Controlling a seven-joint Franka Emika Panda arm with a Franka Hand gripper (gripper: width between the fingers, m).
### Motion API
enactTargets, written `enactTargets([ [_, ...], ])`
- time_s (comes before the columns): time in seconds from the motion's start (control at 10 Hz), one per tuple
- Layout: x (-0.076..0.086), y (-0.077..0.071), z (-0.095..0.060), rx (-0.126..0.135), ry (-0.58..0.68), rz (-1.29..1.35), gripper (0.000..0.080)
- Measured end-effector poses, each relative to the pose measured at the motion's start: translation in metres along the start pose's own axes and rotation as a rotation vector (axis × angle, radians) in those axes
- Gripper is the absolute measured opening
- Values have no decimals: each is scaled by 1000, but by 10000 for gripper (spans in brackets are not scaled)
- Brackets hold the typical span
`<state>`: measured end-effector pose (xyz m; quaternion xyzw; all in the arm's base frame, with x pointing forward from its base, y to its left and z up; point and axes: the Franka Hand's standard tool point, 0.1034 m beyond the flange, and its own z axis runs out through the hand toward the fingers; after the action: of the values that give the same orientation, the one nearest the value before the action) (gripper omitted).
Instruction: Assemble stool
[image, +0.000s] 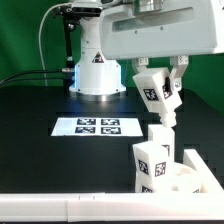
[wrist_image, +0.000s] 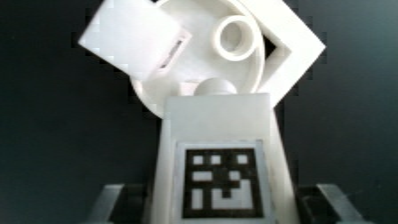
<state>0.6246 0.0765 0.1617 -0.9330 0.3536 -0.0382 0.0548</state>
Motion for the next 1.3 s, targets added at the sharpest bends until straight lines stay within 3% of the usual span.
enactTargets([
  [0.1,2,-17,11,-1,2,-86,333],
  [0.2,-4,-15,24,-13,-11,-111,333],
  [0.6,-2,-14,22,-12,-7,-105,333],
  [0.7,-1,-20,29,-91,21,-271,333],
  [0.8,-2,-29,40,-133,42,-378,333],
  [0.9,-7,-30,48,-154,46,-426,333],
  [1.0,-6,-30,45,-140,41,-402,333],
  [1.3,-5,-29,47,-142,41,-401,333],
])
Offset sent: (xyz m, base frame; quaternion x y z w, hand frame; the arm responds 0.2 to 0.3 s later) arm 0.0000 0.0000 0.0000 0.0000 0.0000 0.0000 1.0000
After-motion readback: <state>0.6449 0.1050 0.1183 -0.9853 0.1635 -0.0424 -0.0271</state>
